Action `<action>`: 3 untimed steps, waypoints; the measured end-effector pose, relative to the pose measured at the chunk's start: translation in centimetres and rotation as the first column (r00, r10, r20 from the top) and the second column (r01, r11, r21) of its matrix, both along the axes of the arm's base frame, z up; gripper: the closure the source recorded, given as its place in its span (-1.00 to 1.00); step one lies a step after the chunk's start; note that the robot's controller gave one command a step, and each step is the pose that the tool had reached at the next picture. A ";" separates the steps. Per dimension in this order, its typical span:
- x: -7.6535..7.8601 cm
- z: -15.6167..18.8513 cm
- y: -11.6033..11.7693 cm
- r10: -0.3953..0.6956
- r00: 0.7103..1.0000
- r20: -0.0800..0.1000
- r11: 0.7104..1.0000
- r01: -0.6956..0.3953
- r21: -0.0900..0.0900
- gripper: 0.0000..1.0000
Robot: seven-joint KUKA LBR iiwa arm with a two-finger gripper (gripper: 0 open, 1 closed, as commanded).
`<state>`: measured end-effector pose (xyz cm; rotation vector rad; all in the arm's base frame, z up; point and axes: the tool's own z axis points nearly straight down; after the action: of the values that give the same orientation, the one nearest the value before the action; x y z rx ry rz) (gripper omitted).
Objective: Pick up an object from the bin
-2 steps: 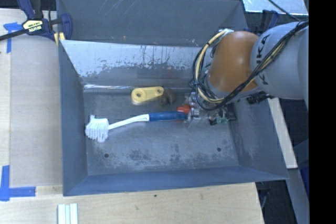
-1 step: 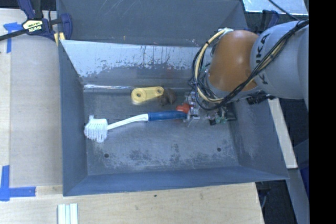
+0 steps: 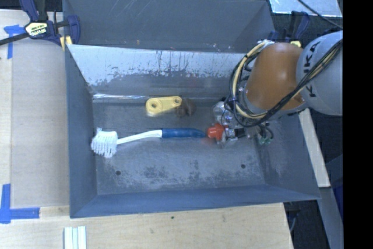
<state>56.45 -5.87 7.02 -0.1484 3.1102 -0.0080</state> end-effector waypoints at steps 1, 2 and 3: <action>0.0 0.0 0.0 0.000 1.000 0.000 1.000 0.000 0.000 1.00; -0.6 0.5 0.2 0.004 1.000 0.000 1.000 -0.004 0.000 1.00; -0.6 0.1 -0.1 -0.008 1.000 -0.004 1.000 0.008 0.001 1.00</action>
Offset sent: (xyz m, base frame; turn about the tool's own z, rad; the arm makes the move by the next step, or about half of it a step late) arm -0.0060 0.0030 0.0045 -0.0059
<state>55.84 -5.93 7.10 -0.1358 3.1145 -0.0065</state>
